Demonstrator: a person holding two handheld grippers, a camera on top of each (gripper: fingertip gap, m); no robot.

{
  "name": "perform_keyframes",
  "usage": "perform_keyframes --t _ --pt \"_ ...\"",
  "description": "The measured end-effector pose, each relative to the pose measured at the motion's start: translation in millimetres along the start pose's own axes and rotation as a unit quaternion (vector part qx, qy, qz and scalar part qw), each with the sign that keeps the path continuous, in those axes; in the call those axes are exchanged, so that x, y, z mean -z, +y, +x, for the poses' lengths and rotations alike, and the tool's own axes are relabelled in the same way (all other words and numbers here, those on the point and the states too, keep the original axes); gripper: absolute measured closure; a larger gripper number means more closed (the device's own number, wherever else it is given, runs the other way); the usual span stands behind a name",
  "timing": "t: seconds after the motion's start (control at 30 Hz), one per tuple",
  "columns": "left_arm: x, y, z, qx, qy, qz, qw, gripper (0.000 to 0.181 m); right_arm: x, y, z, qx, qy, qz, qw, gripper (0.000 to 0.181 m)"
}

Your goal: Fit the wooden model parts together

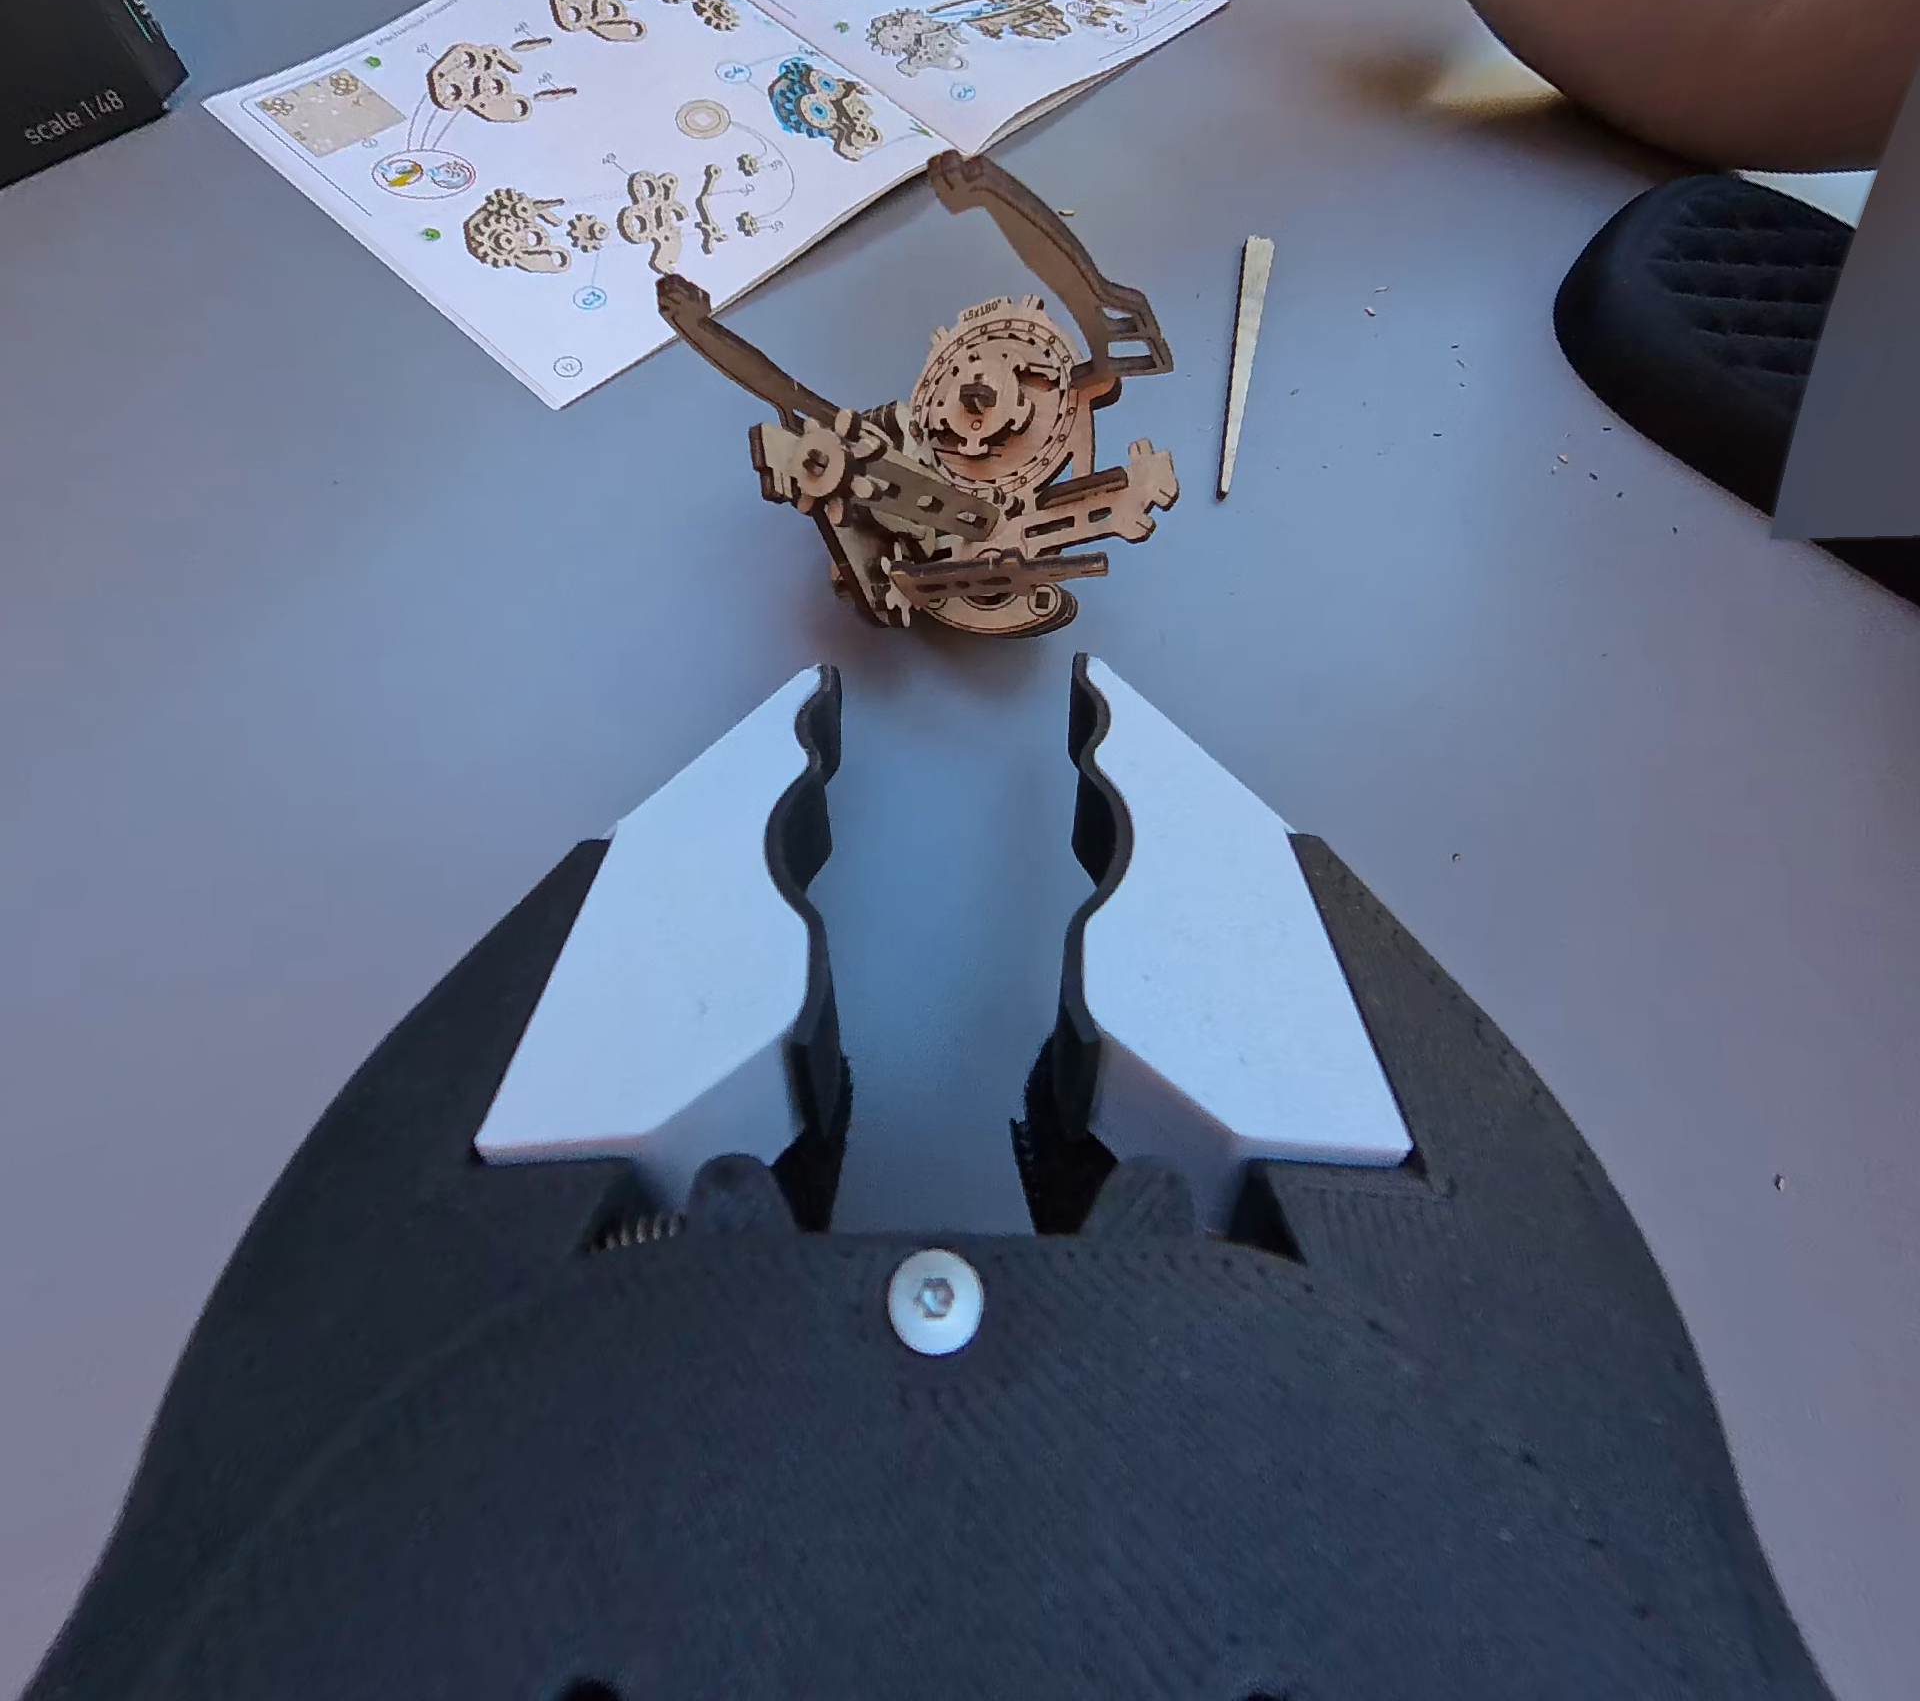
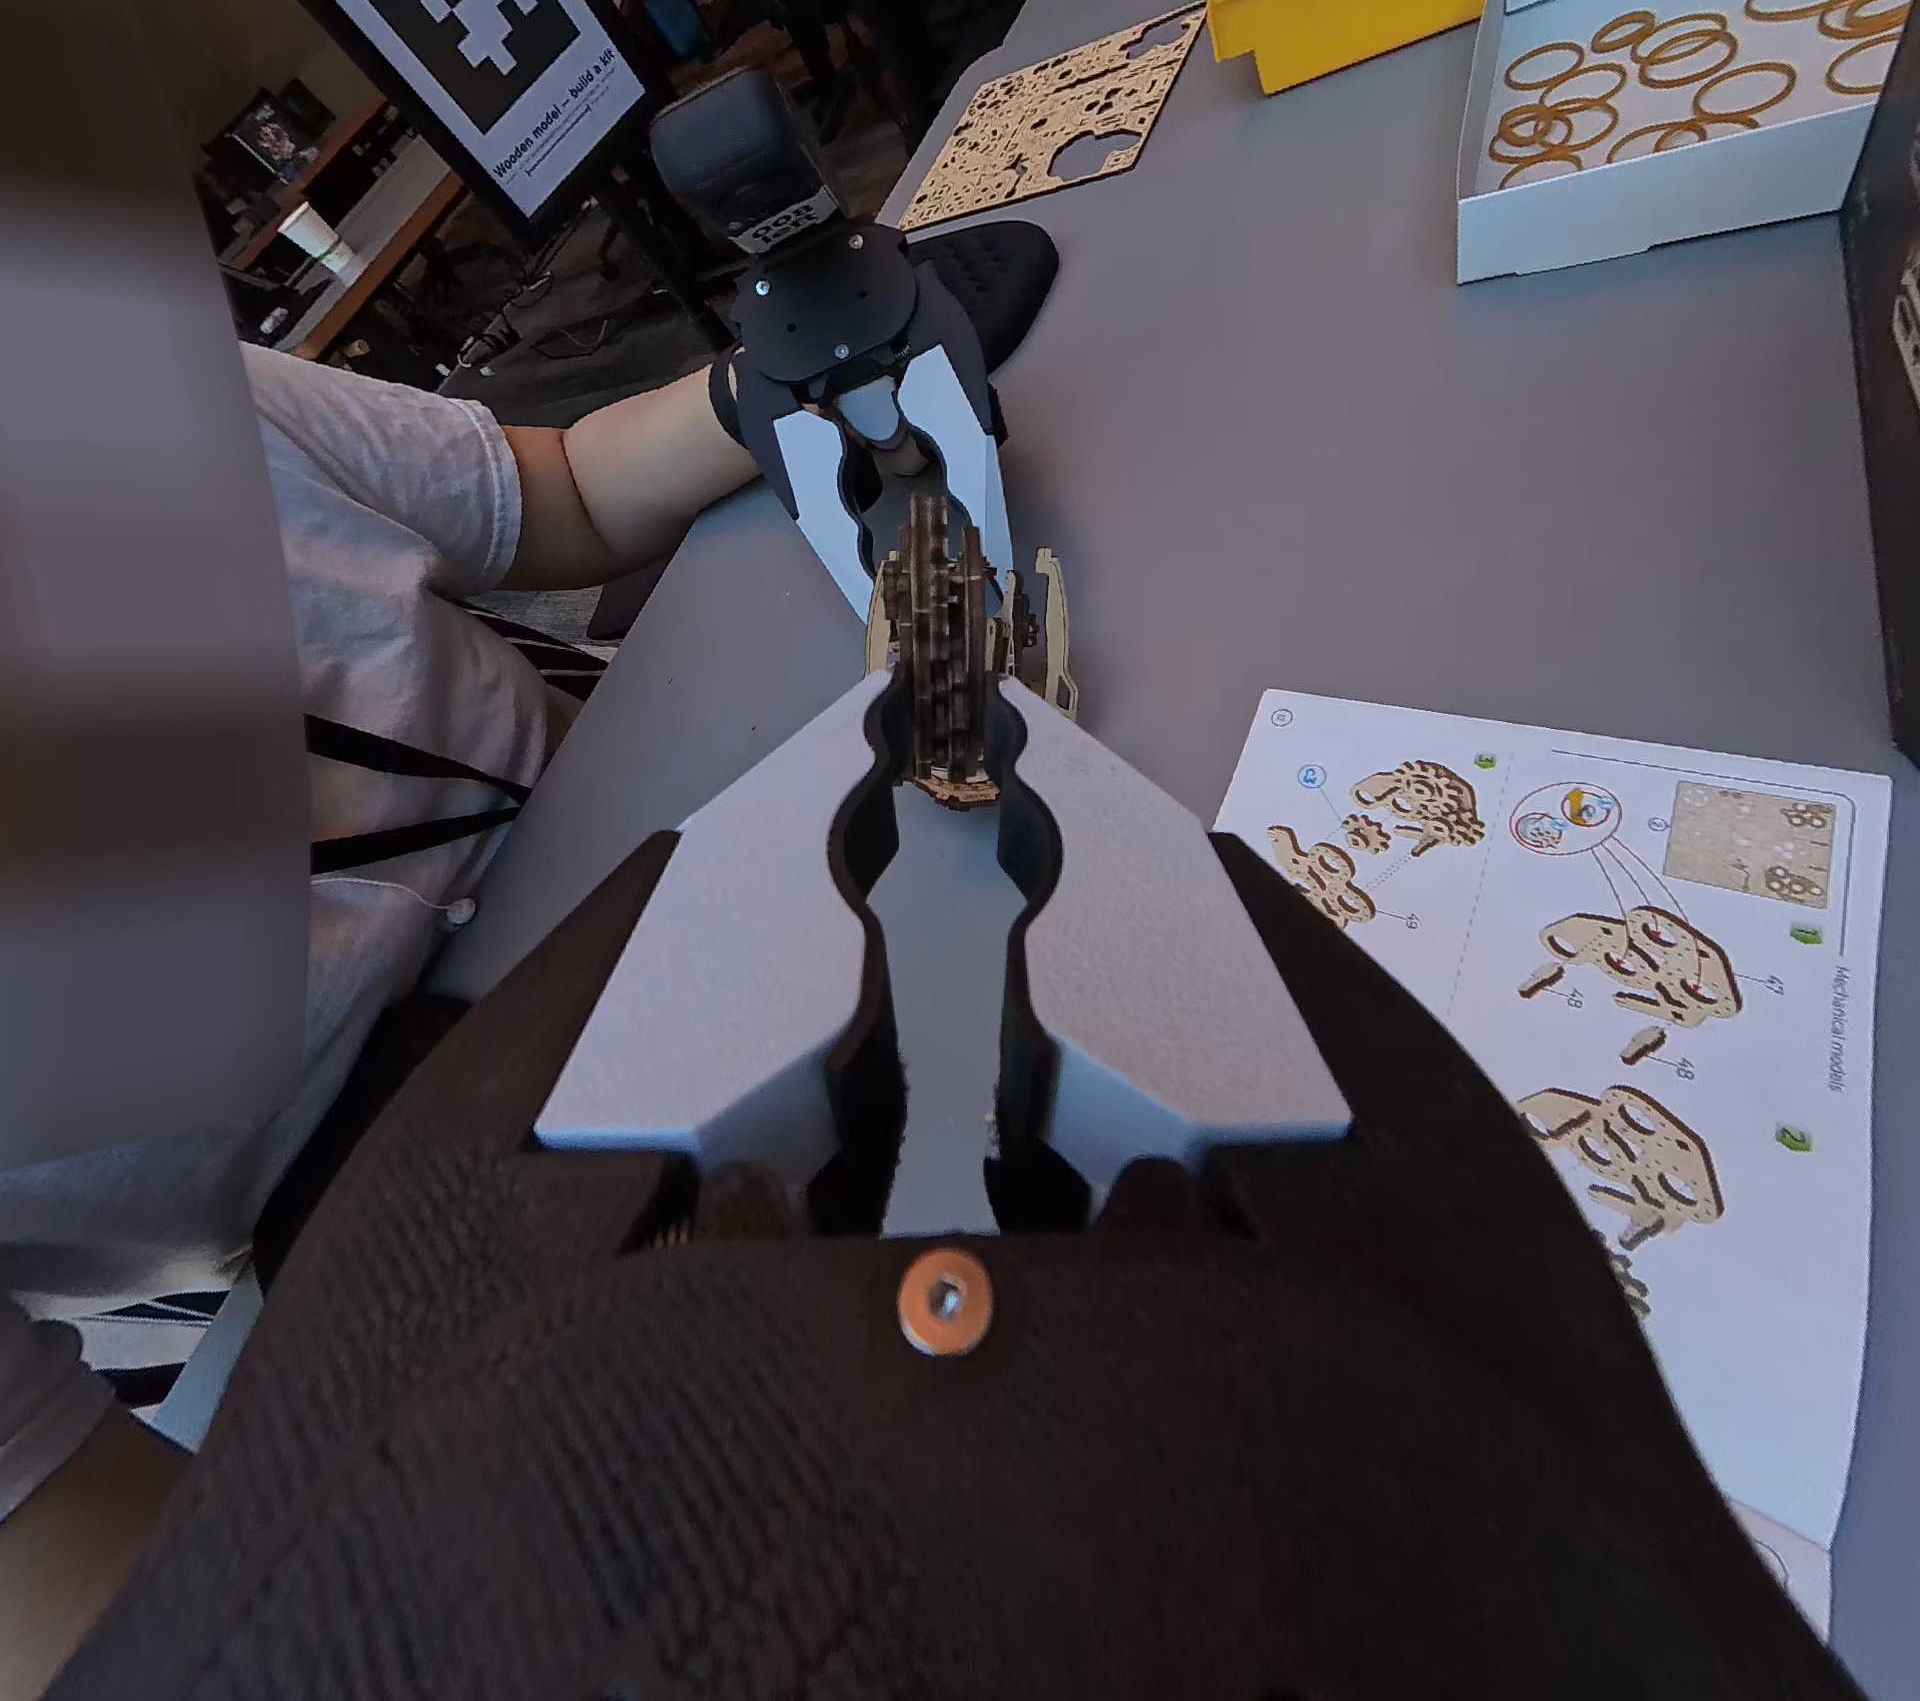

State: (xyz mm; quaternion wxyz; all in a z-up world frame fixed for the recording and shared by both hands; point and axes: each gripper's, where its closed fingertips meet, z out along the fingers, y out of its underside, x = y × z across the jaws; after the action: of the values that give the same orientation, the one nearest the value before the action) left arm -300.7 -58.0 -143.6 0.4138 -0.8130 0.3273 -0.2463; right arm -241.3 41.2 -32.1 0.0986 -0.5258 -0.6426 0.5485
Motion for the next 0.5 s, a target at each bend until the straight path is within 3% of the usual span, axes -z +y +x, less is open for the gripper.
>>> perform_keyframes --t 0.5 --pt "1 0 -1 -0.008 -0.010 0.000 1.000 0.138 -19 9 2 -0.008 -0.019 -0.019 1.000 0.170"
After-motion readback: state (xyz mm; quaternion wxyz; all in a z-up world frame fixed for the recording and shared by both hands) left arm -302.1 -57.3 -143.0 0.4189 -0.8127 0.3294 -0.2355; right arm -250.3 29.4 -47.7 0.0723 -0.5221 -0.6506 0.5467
